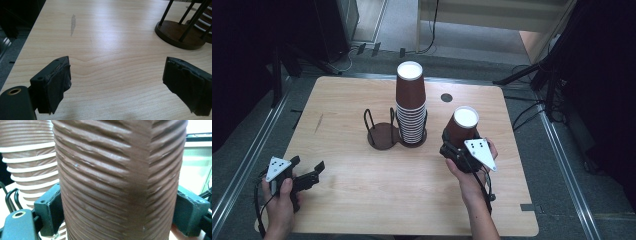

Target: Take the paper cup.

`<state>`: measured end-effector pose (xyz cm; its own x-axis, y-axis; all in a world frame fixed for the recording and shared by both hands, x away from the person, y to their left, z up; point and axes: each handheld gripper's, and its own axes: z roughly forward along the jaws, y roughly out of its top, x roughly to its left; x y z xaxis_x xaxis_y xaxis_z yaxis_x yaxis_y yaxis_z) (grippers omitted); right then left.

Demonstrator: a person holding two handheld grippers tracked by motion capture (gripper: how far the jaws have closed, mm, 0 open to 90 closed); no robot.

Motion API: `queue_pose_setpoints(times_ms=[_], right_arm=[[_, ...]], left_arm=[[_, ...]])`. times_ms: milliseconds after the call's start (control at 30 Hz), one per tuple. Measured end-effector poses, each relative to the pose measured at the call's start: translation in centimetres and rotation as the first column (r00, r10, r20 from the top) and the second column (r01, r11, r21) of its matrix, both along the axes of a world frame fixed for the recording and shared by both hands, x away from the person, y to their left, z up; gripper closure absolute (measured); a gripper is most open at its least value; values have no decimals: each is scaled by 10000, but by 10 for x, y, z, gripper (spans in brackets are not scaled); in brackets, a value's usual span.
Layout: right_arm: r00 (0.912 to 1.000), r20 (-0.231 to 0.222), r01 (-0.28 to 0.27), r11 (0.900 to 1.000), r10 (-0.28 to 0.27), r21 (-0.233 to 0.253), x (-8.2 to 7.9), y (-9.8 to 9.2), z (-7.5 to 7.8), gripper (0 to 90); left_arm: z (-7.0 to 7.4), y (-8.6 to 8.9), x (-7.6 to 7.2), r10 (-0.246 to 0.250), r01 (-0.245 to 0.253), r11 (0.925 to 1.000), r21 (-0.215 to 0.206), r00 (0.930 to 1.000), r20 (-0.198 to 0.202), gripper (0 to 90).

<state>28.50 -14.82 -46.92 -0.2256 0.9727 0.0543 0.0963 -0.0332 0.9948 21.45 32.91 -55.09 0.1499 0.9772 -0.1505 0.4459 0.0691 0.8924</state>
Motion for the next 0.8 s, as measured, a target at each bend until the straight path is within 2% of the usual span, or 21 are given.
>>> queue_pose_setpoints(times_ms=[133, 200, 300, 467, 500, 567, 600, 633, 667, 767, 800], right_arm=[[10000, -61, -45, 10000, 45, -26, -3, 1, -6, 129], [9995, -263, -147, 9999, 149, 78, -7, 2, -12, 129], [9993, -300, -245, 9996, 241, -110, -11, 5, -16, 129], [9990, -335, -301, 9995, 297, -90, -15, 8, -22, 129], [9990, -334, -303, 9995, 301, -34, -17, 9, -26, 129], [9988, -401, -278, 9996, 275, -85, -18, 10, -28, 129], [9978, -611, -291, 9985, 263, -454, -20, 13, -33, 129], [9974, -640, -364, 9980, 331, -507, -21, 14, -35, 129], [9969, -683, -433, 9977, 397, -519, -22, 15, -36, 129], [9962, -721, -520, 9970, 478, -568, -24, 18, -39, 129], [9960, -736, -551, 9970, 509, -549, -24, 19, -39, 129]], left_arm=[[1, -1, 0, -78, 77, 9999, 80, 9999, 66, 86], [2, 0, 0, -160, 159, 9998, 132, 9998, 75, 86], [4, -1, 0, -248, 247, 9996, 120, 9996, 118, 86], [13, -8, 2, -667, 658, 9972, 351, 9975, 248, 86], [18, -13, 2, -938, 924, 9946, 475, 9952, 271, 86], [21, -16, 3, -1056, 1041, 9933, 499, 9940, 286, 86], [23, -18, 4, -1161, 1144, 9921, 507, 9928, 304, 86], [26, -21, 4, -1283, 1269, 9908, 460, 9913, 290, 86], [32, -28, 5, -1558, 1542, 9869, 481, 9873, 321, 86], [40, -42, 8, -1929, 1902, 9800, 583, 9802, 448, 86], [40, -42, 8, -1929, 1902, 9800, 583, 9802, 448, 86]])
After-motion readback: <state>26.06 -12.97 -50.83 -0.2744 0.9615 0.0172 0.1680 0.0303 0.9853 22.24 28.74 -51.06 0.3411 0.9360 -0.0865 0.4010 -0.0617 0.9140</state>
